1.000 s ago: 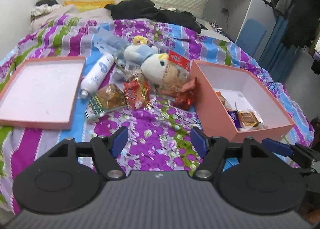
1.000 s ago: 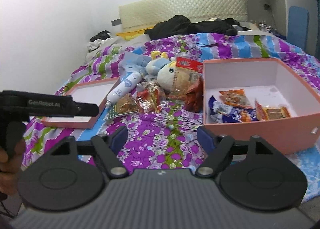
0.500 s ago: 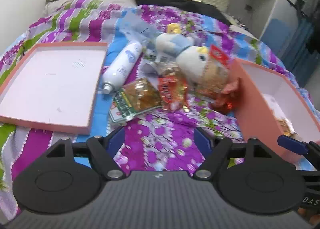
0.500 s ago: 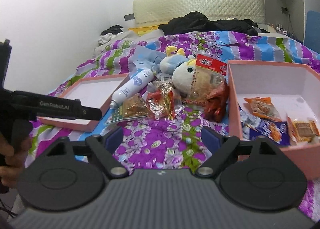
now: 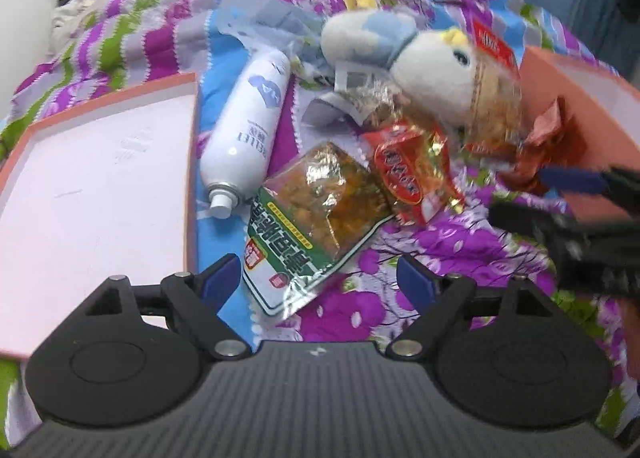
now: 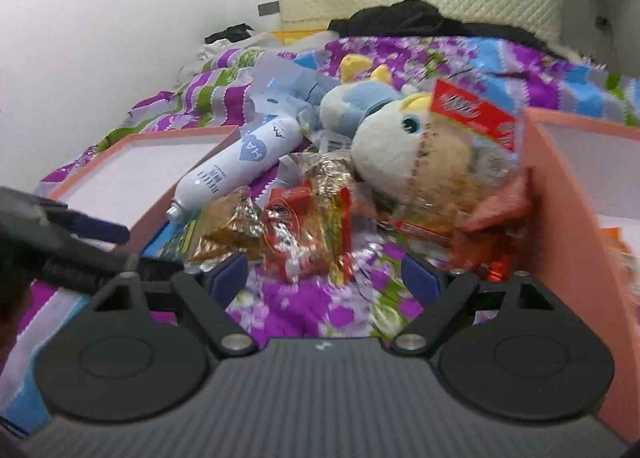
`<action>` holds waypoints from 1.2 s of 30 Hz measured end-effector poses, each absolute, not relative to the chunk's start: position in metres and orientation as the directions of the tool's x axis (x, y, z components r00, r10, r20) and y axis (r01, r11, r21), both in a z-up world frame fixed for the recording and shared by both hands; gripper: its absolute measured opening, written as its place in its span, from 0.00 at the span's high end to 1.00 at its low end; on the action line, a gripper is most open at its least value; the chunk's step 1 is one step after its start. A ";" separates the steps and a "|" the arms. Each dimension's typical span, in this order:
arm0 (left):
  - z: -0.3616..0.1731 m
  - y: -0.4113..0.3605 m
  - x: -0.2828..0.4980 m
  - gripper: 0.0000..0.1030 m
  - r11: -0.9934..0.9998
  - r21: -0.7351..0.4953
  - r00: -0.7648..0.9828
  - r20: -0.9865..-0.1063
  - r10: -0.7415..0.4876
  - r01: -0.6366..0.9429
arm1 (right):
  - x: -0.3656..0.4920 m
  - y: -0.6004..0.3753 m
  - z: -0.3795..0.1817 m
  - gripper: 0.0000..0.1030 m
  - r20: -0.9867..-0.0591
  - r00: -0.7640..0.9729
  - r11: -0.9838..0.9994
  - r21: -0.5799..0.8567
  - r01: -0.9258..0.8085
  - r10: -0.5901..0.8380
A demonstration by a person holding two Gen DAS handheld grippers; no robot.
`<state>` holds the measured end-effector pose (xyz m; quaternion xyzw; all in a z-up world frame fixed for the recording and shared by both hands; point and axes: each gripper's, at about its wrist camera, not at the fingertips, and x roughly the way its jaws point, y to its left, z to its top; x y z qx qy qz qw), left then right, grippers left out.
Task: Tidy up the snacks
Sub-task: 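Grasp the green packet with left gripper while right gripper grasps red-labelled bag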
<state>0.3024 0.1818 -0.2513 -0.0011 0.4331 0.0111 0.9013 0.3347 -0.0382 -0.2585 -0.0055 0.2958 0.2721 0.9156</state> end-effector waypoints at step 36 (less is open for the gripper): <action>-0.287 0.165 0.337 0.76 0.988 0.152 0.616 -0.781 0.100 0.033 | 0.382 -0.011 -0.284 0.87 -0.663 0.558 0.835 0.196 -0.514 0.499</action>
